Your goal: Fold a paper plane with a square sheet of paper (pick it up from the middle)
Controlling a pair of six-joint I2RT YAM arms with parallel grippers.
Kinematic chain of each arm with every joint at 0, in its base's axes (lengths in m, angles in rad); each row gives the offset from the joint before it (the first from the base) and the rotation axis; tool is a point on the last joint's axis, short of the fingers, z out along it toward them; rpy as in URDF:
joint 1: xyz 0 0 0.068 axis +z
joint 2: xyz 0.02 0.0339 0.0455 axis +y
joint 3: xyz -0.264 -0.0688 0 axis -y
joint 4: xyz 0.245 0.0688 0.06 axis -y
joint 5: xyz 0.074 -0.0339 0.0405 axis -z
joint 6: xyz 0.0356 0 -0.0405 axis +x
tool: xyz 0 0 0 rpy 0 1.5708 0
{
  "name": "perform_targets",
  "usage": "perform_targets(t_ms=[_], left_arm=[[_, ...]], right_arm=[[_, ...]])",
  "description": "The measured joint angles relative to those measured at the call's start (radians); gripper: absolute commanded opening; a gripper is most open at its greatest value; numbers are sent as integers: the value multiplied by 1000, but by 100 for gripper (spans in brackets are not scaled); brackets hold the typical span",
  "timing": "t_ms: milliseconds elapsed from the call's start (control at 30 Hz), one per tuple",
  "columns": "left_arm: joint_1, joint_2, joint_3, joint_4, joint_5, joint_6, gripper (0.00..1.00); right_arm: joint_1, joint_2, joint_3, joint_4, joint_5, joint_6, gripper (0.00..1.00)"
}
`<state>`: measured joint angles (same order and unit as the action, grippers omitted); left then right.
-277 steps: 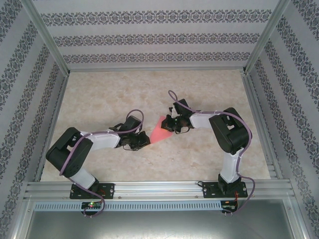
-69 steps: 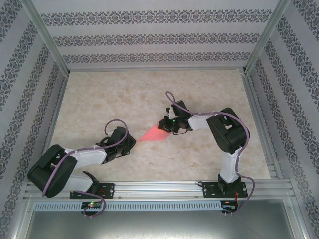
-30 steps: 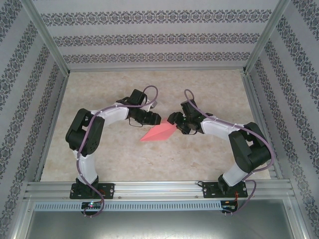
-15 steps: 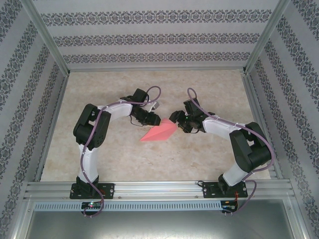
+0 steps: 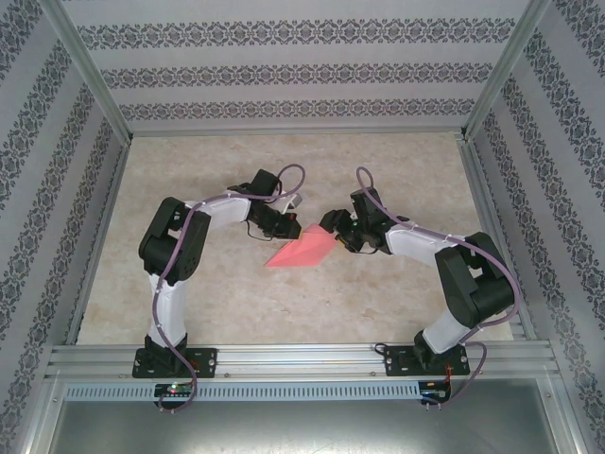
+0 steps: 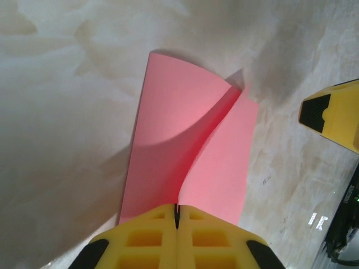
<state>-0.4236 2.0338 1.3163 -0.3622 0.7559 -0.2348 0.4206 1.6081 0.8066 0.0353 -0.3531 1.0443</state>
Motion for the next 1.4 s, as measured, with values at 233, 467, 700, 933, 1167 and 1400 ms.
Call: perform_targets(t_ms=[233, 467, 700, 933, 1167, 1400], left_arm=[[40, -175, -130, 158, -14, -202, 4], [53, -300, -208, 274, -61, -400, 4], [53, -365, -225, 303, -87, -501, 5], [54, -369, -250, 326, -86, -558, 5], [54, -369, -266, 326, -86, -588, 13], [54, -351, -270, 326, -84, -612, 17]], right_arm=[[-9, -2, -34, 208, -113, 0, 62], [12, 20, -22, 370, -192, 25, 61], [58, 91, 3, 445, -230, 62, 60], [74, 136, 4, 513, -259, 111, 55], [75, 158, 5, 573, -270, 156, 38], [75, 186, 5, 589, -270, 164, 23]])
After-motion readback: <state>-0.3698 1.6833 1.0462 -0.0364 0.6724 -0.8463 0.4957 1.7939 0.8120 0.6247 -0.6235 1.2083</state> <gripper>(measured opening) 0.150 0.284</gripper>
